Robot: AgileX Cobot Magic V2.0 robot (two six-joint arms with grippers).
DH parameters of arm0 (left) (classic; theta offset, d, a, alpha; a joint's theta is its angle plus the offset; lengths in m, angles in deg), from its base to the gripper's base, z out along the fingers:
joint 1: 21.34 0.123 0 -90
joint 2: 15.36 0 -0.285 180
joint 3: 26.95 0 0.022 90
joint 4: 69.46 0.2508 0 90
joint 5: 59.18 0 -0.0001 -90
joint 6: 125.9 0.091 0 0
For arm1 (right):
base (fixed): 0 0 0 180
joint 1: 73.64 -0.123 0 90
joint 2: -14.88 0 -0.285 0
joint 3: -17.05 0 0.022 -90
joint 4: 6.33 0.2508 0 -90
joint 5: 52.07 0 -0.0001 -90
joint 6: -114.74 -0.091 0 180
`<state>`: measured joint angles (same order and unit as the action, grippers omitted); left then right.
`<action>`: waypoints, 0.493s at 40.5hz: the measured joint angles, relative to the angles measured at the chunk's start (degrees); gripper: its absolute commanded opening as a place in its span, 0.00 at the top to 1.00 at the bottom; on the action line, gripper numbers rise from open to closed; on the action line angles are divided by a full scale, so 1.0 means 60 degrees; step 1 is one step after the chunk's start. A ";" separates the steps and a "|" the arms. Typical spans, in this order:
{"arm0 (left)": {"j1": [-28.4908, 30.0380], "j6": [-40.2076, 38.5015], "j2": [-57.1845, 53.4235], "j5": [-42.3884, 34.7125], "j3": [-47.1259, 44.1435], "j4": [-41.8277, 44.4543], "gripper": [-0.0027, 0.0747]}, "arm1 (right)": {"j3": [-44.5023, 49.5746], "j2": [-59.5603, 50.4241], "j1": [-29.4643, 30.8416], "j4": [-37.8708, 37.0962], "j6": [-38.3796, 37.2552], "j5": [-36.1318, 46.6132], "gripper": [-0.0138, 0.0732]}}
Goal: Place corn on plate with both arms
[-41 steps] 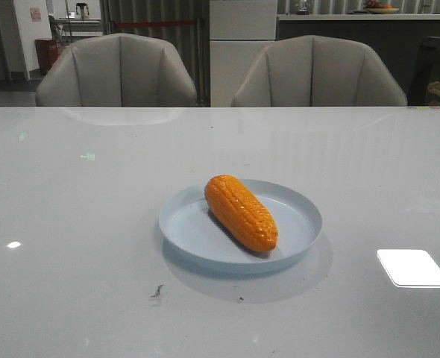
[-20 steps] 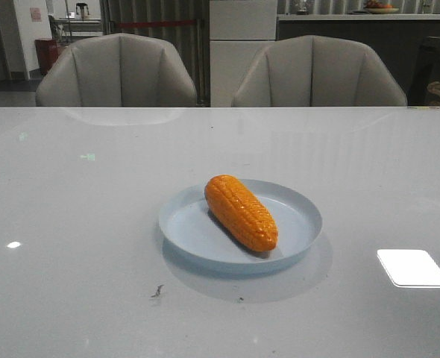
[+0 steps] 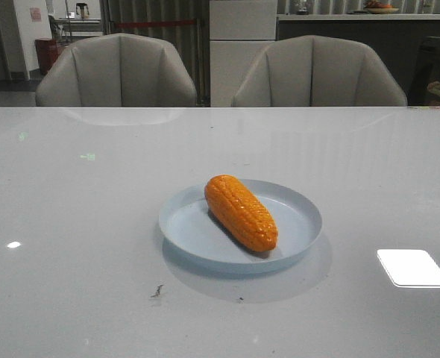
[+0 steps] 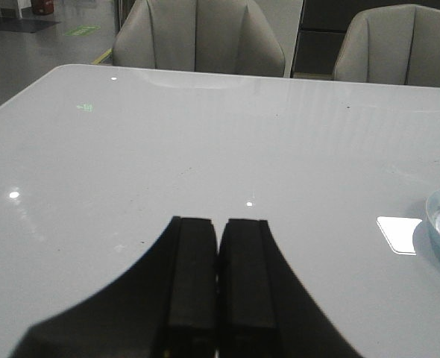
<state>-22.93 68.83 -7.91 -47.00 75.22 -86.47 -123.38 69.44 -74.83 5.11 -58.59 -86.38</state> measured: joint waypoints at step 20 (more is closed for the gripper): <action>0.0000 0.0000 0.0000 0.0000 0.0000 0.0000 0.84 | 0.0000 0.0000 0.0000 0.0006 0.0000 0.0058 0.81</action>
<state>-22.93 68.83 -7.91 -47.00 75.22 -86.47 -123.38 69.44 -74.83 5.15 -58.59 -86.04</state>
